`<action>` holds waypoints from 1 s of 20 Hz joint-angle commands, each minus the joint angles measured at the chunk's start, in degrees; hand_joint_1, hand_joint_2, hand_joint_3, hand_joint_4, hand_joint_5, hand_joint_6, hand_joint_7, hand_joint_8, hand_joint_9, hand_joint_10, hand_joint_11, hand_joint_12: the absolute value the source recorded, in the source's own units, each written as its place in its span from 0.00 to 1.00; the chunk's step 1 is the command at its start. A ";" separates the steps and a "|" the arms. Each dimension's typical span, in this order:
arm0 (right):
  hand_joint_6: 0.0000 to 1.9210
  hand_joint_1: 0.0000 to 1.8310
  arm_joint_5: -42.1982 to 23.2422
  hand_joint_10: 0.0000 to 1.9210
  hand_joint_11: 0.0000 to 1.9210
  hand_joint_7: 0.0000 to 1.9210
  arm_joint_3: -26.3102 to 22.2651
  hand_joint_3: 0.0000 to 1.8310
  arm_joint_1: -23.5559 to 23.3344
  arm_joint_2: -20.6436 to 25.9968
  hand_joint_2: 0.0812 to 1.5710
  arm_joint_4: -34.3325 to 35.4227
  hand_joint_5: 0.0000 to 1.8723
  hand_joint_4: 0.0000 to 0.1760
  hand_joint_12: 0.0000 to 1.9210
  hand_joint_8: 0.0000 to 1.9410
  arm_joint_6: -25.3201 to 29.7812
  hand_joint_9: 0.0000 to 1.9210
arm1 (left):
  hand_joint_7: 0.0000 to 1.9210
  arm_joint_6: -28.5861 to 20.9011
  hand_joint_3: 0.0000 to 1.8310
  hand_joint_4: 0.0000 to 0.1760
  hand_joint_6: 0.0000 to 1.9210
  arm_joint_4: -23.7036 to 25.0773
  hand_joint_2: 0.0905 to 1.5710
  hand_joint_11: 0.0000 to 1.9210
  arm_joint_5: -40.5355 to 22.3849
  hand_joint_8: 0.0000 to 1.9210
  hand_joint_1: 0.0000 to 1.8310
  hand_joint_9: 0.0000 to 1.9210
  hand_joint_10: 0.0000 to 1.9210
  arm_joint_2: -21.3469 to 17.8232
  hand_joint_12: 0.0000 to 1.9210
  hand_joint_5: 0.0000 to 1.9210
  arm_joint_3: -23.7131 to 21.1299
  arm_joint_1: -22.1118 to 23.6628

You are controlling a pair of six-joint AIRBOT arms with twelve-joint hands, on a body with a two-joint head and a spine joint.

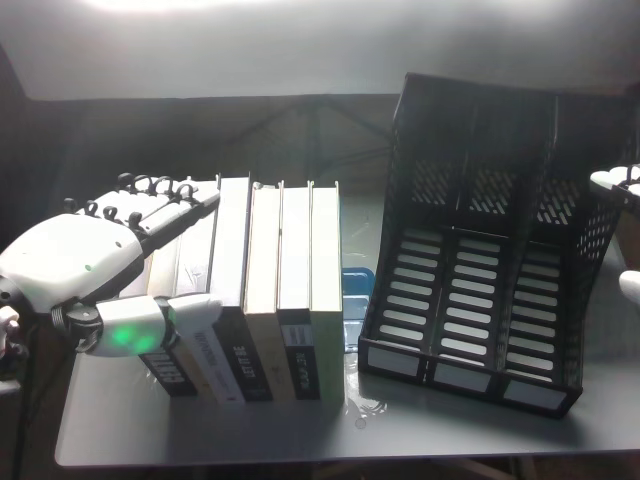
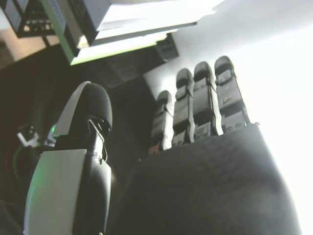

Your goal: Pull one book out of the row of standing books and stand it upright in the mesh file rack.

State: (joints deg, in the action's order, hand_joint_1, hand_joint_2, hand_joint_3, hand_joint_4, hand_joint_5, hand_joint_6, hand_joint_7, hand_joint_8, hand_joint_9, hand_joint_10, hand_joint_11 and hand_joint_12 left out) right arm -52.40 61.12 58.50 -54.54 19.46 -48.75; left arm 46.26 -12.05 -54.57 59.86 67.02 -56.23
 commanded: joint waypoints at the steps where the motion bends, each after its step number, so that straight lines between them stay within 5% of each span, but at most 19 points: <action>1: 0.00 0.17 -6.23 0.00 0.00 0.00 0.30 0.01 -0.12 0.06 0.88 -0.04 0.00 0.00 0.00 0.00 0.10 0.00 | 0.00 -0.21 0.01 0.50 0.00 0.49 0.78 0.00 -5.82 0.00 0.08 0.00 0.00 -0.06 0.00 0.00 0.25 0.58; 5: 0.00 0.15 -6.17 0.00 0.00 0.00 -0.25 0.00 -0.13 0.04 0.85 -0.18 0.00 0.00 0.00 0.00 -1.29 0.00 | 0.00 0.78 0.00 0.69 0.00 1.21 0.77 0.00 -4.88 0.00 0.10 0.00 0.00 -0.11 0.00 0.00 0.02 1.15; 10: 0.00 0.18 -5.93 0.00 0.00 0.00 -0.28 0.00 -0.08 -0.13 0.84 -0.06 0.00 0.00 0.00 0.00 -1.44 0.00 | 0.00 4.18 0.00 0.76 0.02 2.67 0.72 0.00 -0.42 0.00 0.05 0.00 0.00 -0.54 0.00 0.06 -0.19 2.98; 17: 0.00 0.19 -5.93 0.00 0.00 0.00 -0.09 0.00 0.60 -0.44 0.85 0.47 0.00 0.00 0.00 0.00 -0.82 0.00 | 0.00 8.08 0.00 0.52 0.02 4.04 0.61 0.00 5.91 0.00 0.20 0.00 0.00 0.88 0.00 0.22 0.73 6.04; 20: 0.00 0.18 -5.94 0.00 0.00 0.00 0.30 0.00 0.99 -0.72 0.85 0.50 0.00 0.00 0.00 0.00 0.39 0.00 | 0.00 10.30 0.00 0.58 0.02 4.68 0.61 0.00 8.43 0.00 0.19 0.00 0.00 1.54 0.00 0.23 0.85 7.30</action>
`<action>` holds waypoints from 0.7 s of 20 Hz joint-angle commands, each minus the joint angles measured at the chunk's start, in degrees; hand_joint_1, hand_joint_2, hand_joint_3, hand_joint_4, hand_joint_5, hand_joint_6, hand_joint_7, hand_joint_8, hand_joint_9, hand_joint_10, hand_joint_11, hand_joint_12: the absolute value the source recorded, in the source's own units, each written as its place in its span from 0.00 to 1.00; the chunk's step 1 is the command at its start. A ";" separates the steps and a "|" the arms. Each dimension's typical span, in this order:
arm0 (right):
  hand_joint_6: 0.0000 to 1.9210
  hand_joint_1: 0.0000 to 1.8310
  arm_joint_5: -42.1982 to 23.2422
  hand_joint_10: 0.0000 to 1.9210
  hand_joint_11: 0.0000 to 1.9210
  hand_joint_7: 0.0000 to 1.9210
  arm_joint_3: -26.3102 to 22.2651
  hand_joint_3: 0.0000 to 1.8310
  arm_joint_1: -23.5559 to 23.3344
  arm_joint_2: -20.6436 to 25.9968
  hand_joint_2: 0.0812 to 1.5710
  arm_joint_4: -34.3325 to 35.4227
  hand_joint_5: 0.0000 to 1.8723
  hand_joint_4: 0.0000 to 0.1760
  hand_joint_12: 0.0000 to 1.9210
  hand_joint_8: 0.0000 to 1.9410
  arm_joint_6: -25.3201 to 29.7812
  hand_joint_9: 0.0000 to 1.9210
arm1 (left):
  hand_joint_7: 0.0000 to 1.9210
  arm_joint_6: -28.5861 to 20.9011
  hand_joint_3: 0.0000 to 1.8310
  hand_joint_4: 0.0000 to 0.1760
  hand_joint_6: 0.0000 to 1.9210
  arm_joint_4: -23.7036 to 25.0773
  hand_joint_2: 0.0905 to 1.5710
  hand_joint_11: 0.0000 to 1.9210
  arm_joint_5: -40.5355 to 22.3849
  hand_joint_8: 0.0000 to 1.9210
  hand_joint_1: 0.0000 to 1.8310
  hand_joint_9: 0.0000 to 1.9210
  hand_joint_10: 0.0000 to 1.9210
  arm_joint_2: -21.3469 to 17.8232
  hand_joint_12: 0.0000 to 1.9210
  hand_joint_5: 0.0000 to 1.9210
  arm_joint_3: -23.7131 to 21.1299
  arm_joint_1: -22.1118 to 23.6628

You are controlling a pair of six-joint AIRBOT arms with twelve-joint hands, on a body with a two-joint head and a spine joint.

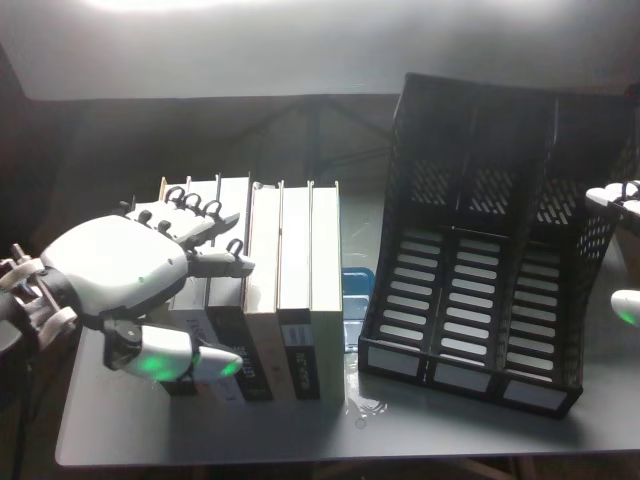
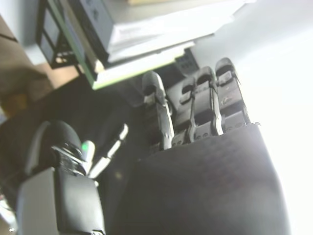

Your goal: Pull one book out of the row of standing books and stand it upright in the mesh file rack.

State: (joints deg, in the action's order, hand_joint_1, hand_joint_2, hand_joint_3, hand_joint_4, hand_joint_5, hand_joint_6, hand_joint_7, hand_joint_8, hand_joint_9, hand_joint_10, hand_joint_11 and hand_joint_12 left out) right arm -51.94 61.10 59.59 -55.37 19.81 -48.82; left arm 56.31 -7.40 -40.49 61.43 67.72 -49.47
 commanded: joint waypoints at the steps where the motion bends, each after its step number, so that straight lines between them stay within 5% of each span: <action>1: 0.00 0.18 -6.40 0.00 0.00 0.00 0.39 0.00 -0.02 0.08 0.85 0.15 0.00 0.00 0.00 0.00 0.72 0.00 | 0.00 0.91 0.00 0.62 0.01 0.18 0.62 0.00 -4.85 0.00 0.18 0.00 0.00 0.18 0.00 0.23 0.22 0.90; 6: 0.00 0.18 -6.40 0.00 0.00 0.00 0.53 0.00 0.25 -0.10 0.86 0.32 0.00 0.00 0.00 0.00 1.06 0.00 | 0.00 1.79 0.00 0.61 0.02 0.94 0.63 0.00 -3.02 0.00 0.19 0.00 0.00 0.78 0.00 0.24 0.48 1.52; 9: 0.00 0.17 -6.40 0.00 0.00 0.00 0.57 0.00 0.27 -0.19 0.86 0.38 0.00 0.00 0.00 0.00 1.31 0.00 | 0.00 2.77 0.00 0.52 0.01 2.16 0.64 0.00 -1.23 0.00 0.16 0.00 0.00 1.18 0.00 0.24 0.45 2.07; 10: 0.00 0.18 -6.40 0.00 0.00 0.00 0.58 0.00 0.28 -0.20 0.86 0.38 0.00 0.00 0.00 0.00 1.33 0.00 | 0.00 3.41 0.00 0.60 0.01 2.51 0.64 0.00 -0.51 0.00 0.16 0.00 0.00 1.29 0.00 0.24 0.36 2.28; 11: 0.00 0.18 -6.40 0.00 0.00 0.00 0.61 0.00 0.28 -0.24 0.86 0.39 0.00 0.00 0.00 0.00 1.38 0.00 | 0.00 4.06 0.01 0.80 0.01 3.04 0.64 0.00 0.42 0.00 0.15 0.00 0.00 1.34 0.00 0.23 0.19 2.46; 12: 0.00 0.18 -6.41 0.00 0.00 0.00 0.62 0.00 0.28 -0.27 0.86 0.40 0.00 0.00 0.00 0.00 1.45 0.00 | 0.00 4.57 0.01 0.86 0.00 3.73 0.65 0.00 1.11 0.00 0.13 0.00 0.00 1.36 0.00 0.22 -0.05 2.54; 14: 0.00 0.17 -6.41 0.00 0.00 0.00 0.62 0.00 0.28 -0.32 0.87 0.46 0.00 0.00 0.00 0.00 1.62 0.00 | 0.00 5.95 0.01 0.69 0.02 4.53 0.65 0.00 2.09 0.00 0.10 0.00 0.00 1.25 0.00 0.27 -0.77 2.63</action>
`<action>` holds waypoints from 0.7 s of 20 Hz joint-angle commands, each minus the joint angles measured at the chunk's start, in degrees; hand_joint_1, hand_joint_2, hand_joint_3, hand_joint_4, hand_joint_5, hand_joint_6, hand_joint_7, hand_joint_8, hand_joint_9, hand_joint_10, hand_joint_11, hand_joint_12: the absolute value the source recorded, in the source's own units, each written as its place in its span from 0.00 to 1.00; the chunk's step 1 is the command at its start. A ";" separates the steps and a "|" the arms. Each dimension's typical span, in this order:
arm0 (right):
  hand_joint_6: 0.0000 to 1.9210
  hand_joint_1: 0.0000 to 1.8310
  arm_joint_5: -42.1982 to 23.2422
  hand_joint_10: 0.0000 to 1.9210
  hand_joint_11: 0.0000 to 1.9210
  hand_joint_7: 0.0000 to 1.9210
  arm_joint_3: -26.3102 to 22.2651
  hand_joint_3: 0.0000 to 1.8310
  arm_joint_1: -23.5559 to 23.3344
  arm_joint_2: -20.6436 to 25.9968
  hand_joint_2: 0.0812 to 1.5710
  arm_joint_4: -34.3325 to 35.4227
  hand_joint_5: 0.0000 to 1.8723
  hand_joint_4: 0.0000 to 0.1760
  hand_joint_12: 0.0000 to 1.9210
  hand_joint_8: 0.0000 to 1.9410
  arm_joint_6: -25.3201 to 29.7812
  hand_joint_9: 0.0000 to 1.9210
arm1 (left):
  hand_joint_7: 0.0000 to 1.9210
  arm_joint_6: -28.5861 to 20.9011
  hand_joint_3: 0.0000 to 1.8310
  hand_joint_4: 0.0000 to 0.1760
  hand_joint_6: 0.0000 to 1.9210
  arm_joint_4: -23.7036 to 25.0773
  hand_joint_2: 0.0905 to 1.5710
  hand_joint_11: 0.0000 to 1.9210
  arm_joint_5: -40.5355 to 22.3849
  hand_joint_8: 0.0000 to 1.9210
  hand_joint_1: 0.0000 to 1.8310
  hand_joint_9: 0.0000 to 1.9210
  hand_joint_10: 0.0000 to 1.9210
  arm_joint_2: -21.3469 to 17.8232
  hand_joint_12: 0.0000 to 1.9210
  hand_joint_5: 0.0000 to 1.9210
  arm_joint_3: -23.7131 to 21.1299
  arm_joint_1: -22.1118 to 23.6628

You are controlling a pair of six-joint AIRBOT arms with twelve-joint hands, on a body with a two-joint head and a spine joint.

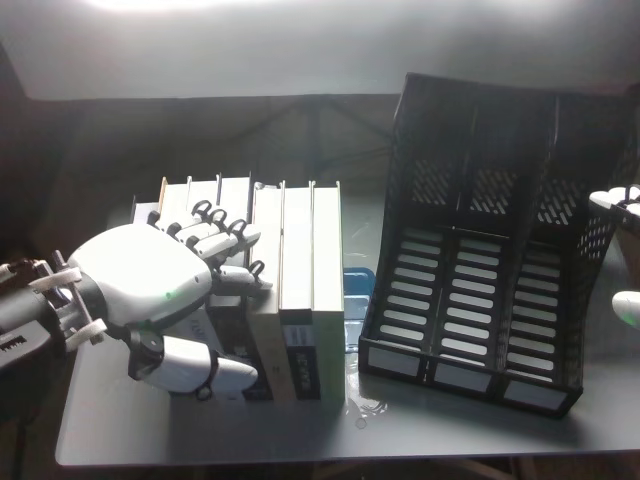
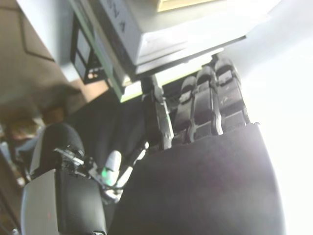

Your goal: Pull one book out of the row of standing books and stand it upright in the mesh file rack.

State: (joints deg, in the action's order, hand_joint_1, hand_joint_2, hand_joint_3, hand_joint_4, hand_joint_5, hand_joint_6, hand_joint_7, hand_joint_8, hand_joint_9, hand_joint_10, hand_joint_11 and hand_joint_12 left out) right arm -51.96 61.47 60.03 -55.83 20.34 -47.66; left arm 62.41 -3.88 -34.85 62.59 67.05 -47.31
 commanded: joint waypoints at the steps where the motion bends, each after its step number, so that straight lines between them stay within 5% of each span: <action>1: 0.00 0.17 -6.39 0.00 0.00 0.00 0.27 0.00 -0.14 0.07 0.87 -0.06 0.00 0.00 0.00 0.00 0.57 0.00 | 0.00 0.48 0.00 0.65 0.03 1.54 0.65 0.00 -3.11 0.00 0.10 0.00 0.00 -0.08 0.00 0.30 -0.51 0.46; 3: 0.00 0.18 -6.39 0.00 0.00 0.00 0.27 0.00 -0.11 0.03 0.86 -0.06 0.00 0.00 0.00 0.00 0.76 0.00 | 0.00 2.01 0.00 0.46 0.02 2.03 0.65 0.00 -2.63 0.00 0.11 0.00 0.00 -0.63 0.00 0.30 -1.60 0.45; 5: 0.00 0.18 -6.39 0.00 0.00 0.00 0.27 0.00 -0.06 -0.04 0.86 0.04 0.00 0.00 0.00 0.00 0.85 0.00 | 0.00 2.35 0.01 0.45 0.02 3.28 0.66 0.00 -2.36 0.00 0.09 0.00 0.00 -1.07 0.00 0.29 -2.43 0.42; 8: 0.00 0.17 -6.40 0.00 0.00 0.00 0.27 0.00 0.15 -0.07 0.86 0.05 0.00 0.00 0.00 0.00 1.07 0.00 | 0.00 2.40 0.00 0.24 0.02 5.43 0.65 0.00 -1.96 0.00 0.09 0.00 0.00 -2.07 0.00 0.31 -3.98 -0.15; 14: 0.00 0.18 -6.40 0.00 0.00 0.00 0.26 0.00 0.57 -0.22 0.87 0.20 0.00 0.00 0.00 0.00 1.48 0.00 | 0.00 1.84 0.00 0.23 0.01 6.80 0.66 0.00 -3.10 0.00 0.09 0.00 0.00 -4.27 0.00 0.30 -6.87 -2.80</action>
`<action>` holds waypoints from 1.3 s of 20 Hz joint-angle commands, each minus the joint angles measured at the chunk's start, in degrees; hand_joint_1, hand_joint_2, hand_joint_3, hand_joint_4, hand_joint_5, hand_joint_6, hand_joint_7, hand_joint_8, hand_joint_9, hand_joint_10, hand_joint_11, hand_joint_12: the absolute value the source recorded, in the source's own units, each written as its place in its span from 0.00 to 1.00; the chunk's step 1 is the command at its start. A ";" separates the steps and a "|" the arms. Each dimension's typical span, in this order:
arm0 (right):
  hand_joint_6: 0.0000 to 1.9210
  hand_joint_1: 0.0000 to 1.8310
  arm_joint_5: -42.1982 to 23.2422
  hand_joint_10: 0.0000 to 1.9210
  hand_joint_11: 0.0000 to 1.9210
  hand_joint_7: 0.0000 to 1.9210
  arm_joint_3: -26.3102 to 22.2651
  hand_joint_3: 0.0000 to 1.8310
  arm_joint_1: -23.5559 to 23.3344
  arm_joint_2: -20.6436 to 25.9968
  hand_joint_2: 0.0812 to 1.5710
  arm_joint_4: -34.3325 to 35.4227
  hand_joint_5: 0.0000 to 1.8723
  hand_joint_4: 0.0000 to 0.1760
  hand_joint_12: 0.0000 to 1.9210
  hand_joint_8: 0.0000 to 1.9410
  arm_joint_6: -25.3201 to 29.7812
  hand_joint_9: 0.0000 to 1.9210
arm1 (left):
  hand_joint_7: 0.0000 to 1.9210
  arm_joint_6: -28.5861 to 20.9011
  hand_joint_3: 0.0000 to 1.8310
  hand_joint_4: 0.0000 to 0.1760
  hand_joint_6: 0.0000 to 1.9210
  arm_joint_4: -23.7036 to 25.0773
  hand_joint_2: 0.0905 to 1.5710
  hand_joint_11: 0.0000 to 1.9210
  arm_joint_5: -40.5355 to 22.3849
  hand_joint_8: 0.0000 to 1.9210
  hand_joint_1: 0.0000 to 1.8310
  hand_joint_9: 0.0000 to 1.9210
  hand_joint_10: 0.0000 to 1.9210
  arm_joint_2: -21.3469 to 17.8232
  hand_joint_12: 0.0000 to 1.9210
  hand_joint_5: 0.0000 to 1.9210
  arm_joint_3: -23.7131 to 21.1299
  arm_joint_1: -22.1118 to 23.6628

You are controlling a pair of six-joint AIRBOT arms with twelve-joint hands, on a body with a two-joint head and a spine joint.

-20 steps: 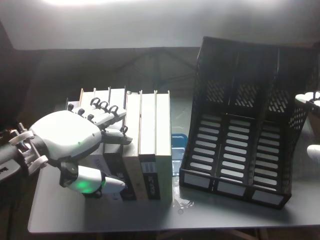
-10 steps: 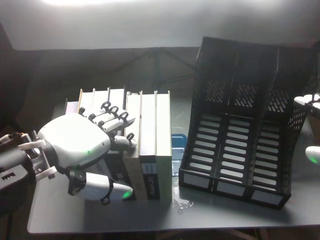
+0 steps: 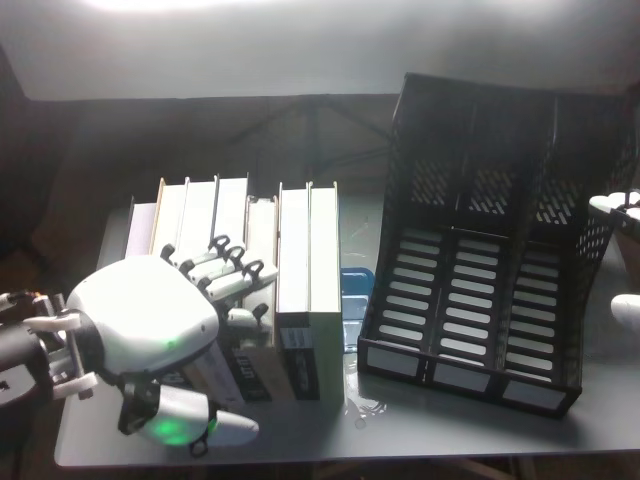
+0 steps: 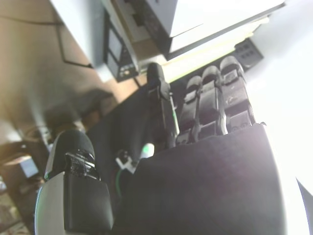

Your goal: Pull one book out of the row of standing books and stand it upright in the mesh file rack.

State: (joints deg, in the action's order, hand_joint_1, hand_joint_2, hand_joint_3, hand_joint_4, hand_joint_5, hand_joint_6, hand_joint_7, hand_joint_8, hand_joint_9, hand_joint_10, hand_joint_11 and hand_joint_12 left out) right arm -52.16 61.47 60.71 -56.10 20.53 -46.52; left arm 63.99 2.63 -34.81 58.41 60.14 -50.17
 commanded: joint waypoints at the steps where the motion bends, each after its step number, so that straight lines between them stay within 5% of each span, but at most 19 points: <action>1: 0.00 0.18 -6.20 0.00 0.00 0.00 0.26 0.00 0.00 0.02 0.86 0.09 0.00 0.00 0.00 0.00 0.43 0.00 | 0.00 -0.39 0.00 0.16 0.01 0.90 0.66 0.00 -3.25 0.00 0.08 0.00 0.00 -0.25 0.00 0.31 -0.29 -0.43; 2: 0.00 0.18 -6.20 0.00 0.00 0.00 0.26 0.00 0.05 0.01 0.86 0.11 0.00 0.00 0.00 0.00 0.50 0.00 | 0.00 -1.02 0.00 0.16 0.01 1.44 0.66 0.00 -3.37 0.00 0.08 0.00 0.00 -0.37 0.00 0.31 -0.67 -0.94; 3: 0.00 0.19 -6.20 0.00 0.00 0.00 0.26 0.00 0.09 0.01 0.87 0.11 0.00 0.00 0.00 0.00 0.53 0.00 | 0.00 -1.42 0.01 0.34 0.01 1.82 0.67 0.00 -3.68 0.00 0.06 0.00 0.00 -0.48 0.00 0.30 -1.09 -1.57; 6: 0.00 0.18 -6.19 0.00 0.00 0.00 0.26 0.00 0.12 0.00 0.87 0.11 0.00 0.00 0.00 0.00 0.71 0.00 | 0.00 -2.65 0.00 0.42 0.01 1.96 0.66 0.00 -5.54 0.00 0.07 0.00 0.00 -0.94 0.00 0.31 -2.31 -3.82; 8: 0.00 0.18 -6.19 0.00 0.00 0.00 0.26 0.00 0.19 0.00 0.87 0.11 0.00 0.00 0.00 0.00 0.92 0.00 | 0.00 -3.56 0.00 0.26 0.01 2.31 0.66 0.00 -6.47 0.00 0.09 0.00 0.00 -1.23 0.00 0.32 -3.11 -5.15; 10: 0.00 0.18 -6.18 0.00 0.00 0.00 0.27 0.00 0.30 0.00 0.87 0.20 0.00 0.00 0.00 0.00 0.97 0.00 | 0.00 -4.52 0.00 0.27 0.01 3.03 0.67 0.00 -7.13 0.00 0.07 0.00 0.00 -1.22 0.00 0.32 -3.97 -6.62; 13: 0.00 0.17 -6.17 0.00 0.00 0.00 0.27 0.00 0.39 0.00 0.87 0.34 0.00 0.00 0.00 0.00 1.14 0.00 | 0.00 -5.90 0.01 0.05 0.01 3.34 0.71 0.00 -8.00 0.00 0.03 0.00 0.00 -0.79 0.00 0.32 -4.87 -8.94; 15: 0.00 0.16 -6.14 0.00 0.00 0.00 0.27 0.00 0.57 0.00 0.87 0.44 0.00 0.00 0.00 0.00 1.27 0.00 | 0.00 -7.35 0.02 0.00 0.00 3.34 0.73 0.00 -8.71 0.00 0.02 0.00 0.00 -0.27 0.00 0.31 -5.02 -10.30; 21: 0.00 0.19 -5.90 0.00 0.00 0.00 0.44 0.00 0.59 -0.04 0.86 0.44 0.00 0.00 0.00 0.00 1.42 0.00 | 0.00 -10.43 0.01 0.00 0.02 4.19 0.74 0.00 -10.10 0.00 0.05 0.00 0.00 -0.10 0.00 0.32 -6.11 -12.95; 26: 0.00 0.18 -5.81 0.00 0.00 0.00 0.42 0.00 0.59 -0.04 0.86 -0.12 0.00 0.00 0.00 0.00 1.53 0.00 | 0.00 -11.26 0.02 0.00 0.00 4.45 0.80 0.00 -14.25 0.00 0.00 0.00 0.00 -2.21 0.00 0.24 -7.07 -13.20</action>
State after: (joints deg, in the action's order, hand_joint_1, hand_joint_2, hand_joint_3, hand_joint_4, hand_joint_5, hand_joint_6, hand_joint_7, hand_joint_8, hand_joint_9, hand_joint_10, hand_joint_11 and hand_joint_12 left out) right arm -51.77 61.65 61.41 -56.21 20.73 -45.39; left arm 52.77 6.96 -43.16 56.21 53.04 -63.51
